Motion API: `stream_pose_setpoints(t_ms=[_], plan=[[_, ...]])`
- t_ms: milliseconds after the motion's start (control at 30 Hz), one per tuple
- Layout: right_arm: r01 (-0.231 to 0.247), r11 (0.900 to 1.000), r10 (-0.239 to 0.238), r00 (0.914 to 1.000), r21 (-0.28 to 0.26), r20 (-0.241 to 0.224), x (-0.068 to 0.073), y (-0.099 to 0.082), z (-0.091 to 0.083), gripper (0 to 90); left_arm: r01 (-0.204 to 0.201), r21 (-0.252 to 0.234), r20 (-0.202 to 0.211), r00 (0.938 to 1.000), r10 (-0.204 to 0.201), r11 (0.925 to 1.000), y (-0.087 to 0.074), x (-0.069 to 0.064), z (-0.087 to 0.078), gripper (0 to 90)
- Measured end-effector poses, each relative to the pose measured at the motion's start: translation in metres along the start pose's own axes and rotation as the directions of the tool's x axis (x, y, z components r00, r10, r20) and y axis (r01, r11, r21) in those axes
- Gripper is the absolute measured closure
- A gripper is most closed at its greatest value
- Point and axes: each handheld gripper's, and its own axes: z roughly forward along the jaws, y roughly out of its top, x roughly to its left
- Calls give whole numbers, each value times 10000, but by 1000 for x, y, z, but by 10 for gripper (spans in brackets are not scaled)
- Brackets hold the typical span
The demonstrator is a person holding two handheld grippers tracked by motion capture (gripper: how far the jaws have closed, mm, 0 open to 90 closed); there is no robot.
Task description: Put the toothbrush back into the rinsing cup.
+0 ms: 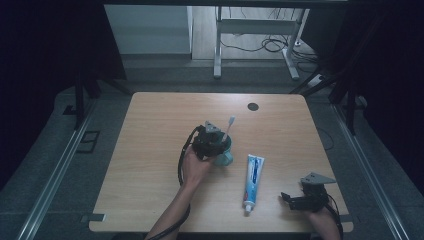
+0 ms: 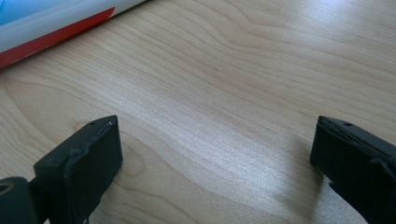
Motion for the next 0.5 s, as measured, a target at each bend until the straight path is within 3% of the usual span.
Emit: stream_pose_setpoints(t_ms=[500], plan=[[-3, 10000, 3, 10000, 3, 0, 0, 0, 0, 19, 213, -307, 342, 9992, -202, 9993, 6, 1, -19, 328]])
